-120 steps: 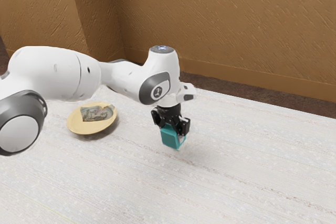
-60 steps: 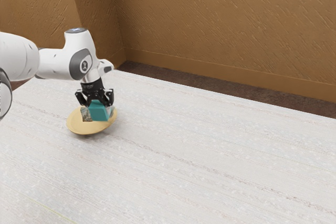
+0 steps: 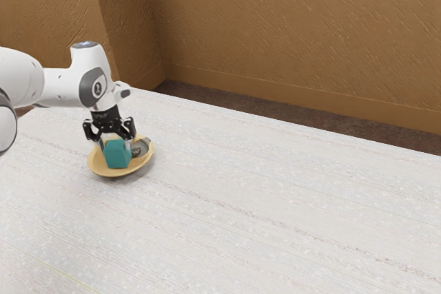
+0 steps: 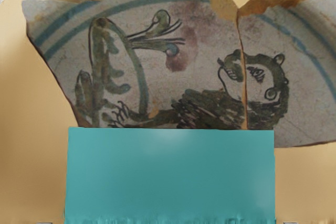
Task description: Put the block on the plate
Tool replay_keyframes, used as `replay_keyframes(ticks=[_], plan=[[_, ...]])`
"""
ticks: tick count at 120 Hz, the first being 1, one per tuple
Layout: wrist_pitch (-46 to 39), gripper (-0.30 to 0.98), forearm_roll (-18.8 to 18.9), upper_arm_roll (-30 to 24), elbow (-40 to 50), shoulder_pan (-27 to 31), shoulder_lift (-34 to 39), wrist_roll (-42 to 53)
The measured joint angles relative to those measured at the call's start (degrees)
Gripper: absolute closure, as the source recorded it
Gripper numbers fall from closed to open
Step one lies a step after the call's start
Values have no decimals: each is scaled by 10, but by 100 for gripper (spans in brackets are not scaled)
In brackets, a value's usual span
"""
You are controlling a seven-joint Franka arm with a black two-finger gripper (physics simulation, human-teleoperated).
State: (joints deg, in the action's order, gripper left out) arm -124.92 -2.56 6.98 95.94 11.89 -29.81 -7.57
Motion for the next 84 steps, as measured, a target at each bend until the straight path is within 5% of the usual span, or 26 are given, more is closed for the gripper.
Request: replay_keyframes(ticks=[48, 65, 84], plan=[[21, 2, -1, -31, 172, -43, 204, 26], [59, 1, -5, 13, 147, -129, 228, 68], [125, 0, -5, -8, 78, -126, 233, 117]])
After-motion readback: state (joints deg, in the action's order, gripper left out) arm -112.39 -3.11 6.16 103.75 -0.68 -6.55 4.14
